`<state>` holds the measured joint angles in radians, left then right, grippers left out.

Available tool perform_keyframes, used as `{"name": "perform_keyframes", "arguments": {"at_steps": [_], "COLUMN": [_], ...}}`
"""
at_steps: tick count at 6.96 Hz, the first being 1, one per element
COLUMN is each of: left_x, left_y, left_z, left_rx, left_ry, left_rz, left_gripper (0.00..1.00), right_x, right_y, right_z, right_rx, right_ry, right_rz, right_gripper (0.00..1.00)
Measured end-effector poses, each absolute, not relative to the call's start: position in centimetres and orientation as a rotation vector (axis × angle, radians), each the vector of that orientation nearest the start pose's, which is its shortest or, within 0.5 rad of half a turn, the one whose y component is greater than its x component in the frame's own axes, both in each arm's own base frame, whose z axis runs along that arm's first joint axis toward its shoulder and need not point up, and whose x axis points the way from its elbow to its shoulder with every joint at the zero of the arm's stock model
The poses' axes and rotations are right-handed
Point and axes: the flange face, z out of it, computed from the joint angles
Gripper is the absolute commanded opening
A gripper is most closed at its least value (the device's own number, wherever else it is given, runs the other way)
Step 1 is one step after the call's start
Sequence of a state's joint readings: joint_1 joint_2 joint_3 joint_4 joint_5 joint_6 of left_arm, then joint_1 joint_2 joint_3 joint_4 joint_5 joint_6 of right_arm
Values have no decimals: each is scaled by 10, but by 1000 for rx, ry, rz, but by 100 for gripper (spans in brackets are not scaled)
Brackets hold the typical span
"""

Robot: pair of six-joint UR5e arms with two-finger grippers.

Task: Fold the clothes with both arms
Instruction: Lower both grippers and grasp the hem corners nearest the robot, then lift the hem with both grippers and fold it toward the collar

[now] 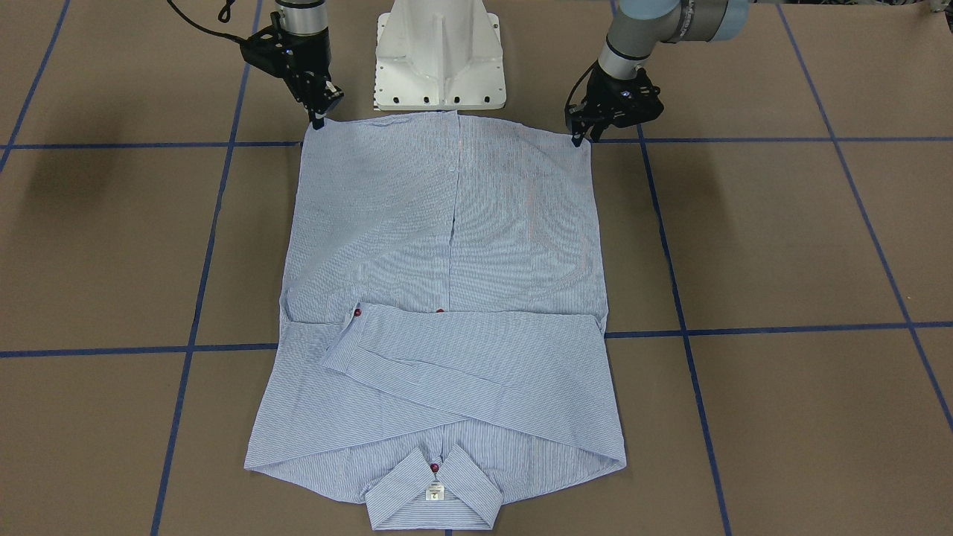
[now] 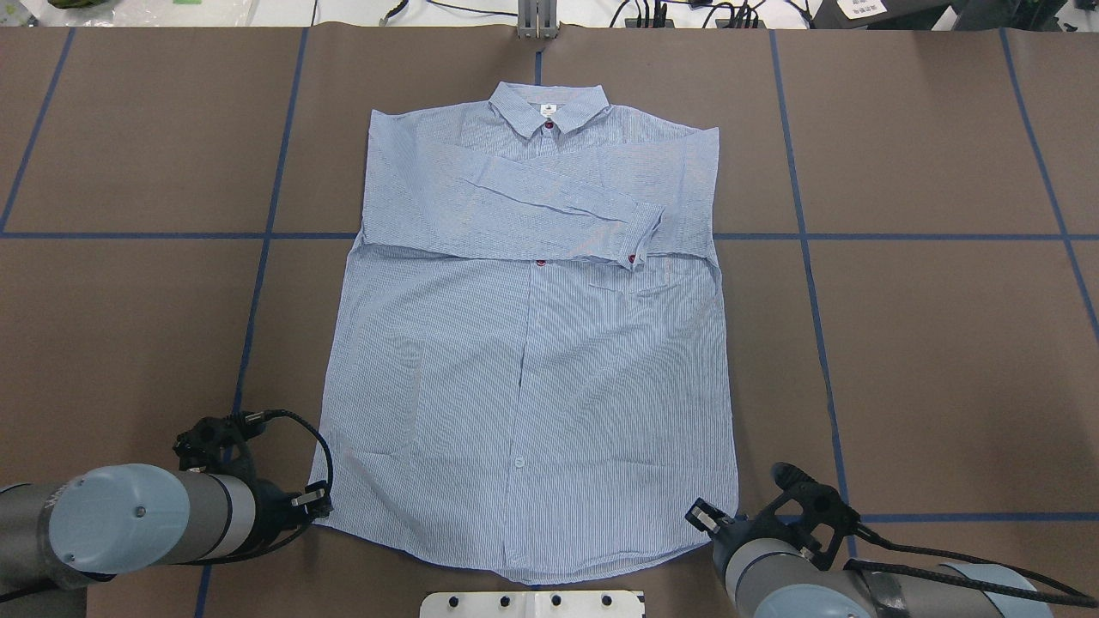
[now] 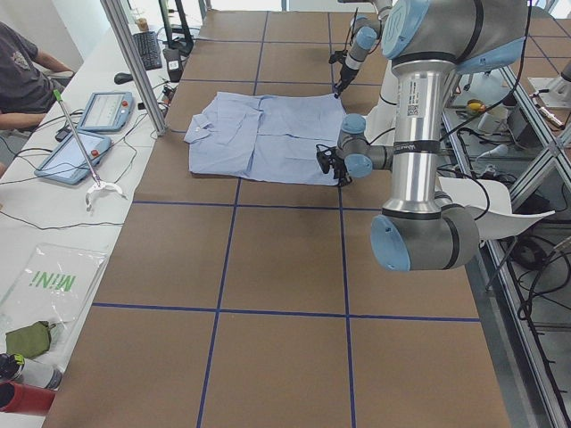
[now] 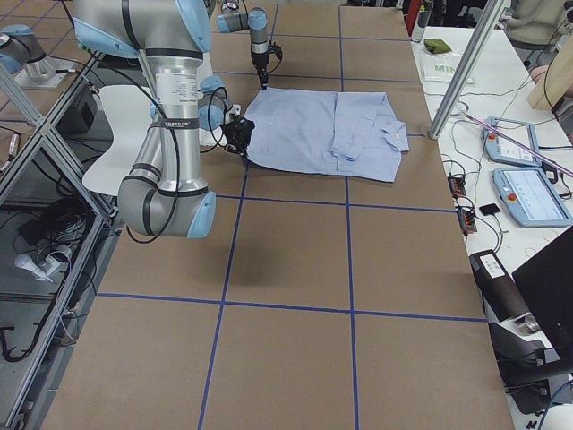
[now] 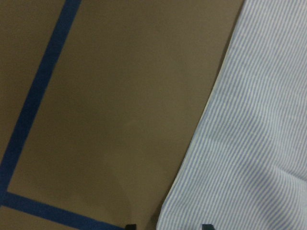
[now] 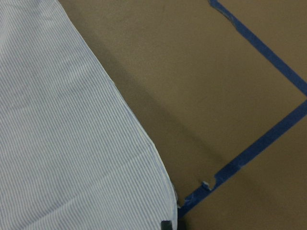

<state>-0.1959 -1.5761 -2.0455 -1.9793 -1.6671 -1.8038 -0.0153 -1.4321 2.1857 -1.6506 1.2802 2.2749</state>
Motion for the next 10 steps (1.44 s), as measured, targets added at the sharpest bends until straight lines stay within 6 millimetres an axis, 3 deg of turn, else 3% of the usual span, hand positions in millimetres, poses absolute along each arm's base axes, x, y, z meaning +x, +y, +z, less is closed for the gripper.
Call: {"name": "perform_keyframes", "arguments": {"at_steps": [1, 5, 8, 10], "left_x": [457, 452, 420, 401], "left_y": [-217, -217, -209, -197], "left_z": [393, 385, 341, 315], "left_rx": [-108, -108, -141, -214], "left_ry": [887, 905, 985, 1030], "left_rz": [-361, -365, -404, -488], "left_gripper": [0, 0, 0, 0], "right_x": [-484, -483, -470, -450], "right_y": [-154, -156, -161, -161], "right_z": [327, 326, 317, 312], "right_rx": [27, 27, 21, 15], "right_ry": [-743, -746, -769, -781], "right_rz": [756, 759, 769, 771], "right_gripper": [0, 0, 0, 0]}}
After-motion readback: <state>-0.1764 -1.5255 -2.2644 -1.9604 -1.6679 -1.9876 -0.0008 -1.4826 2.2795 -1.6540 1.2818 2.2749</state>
